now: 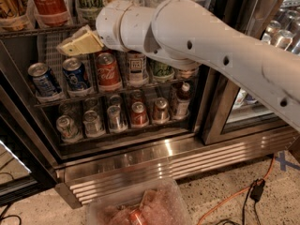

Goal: Pick green can from top shelf of fridge

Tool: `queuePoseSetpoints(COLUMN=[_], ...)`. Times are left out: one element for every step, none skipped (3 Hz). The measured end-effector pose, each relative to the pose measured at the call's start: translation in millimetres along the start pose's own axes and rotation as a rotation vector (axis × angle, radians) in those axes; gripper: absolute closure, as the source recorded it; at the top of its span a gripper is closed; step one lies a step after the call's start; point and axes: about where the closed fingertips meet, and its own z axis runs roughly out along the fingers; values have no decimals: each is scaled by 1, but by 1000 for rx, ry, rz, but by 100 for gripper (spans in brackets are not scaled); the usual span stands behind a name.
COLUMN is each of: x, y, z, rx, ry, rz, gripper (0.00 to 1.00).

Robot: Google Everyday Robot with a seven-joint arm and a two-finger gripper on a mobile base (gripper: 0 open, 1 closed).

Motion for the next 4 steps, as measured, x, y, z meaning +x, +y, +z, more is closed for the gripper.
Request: queuePoseSetpoints(x=[-1, 4, 5, 4], y=[0, -3, -13, -27], z=[3, 2, -1, -6], rx=[-5, 9, 45, 98], ry=[-18, -34, -47, -96], rz=[11, 31, 31, 77], gripper=[0, 0, 0, 0])
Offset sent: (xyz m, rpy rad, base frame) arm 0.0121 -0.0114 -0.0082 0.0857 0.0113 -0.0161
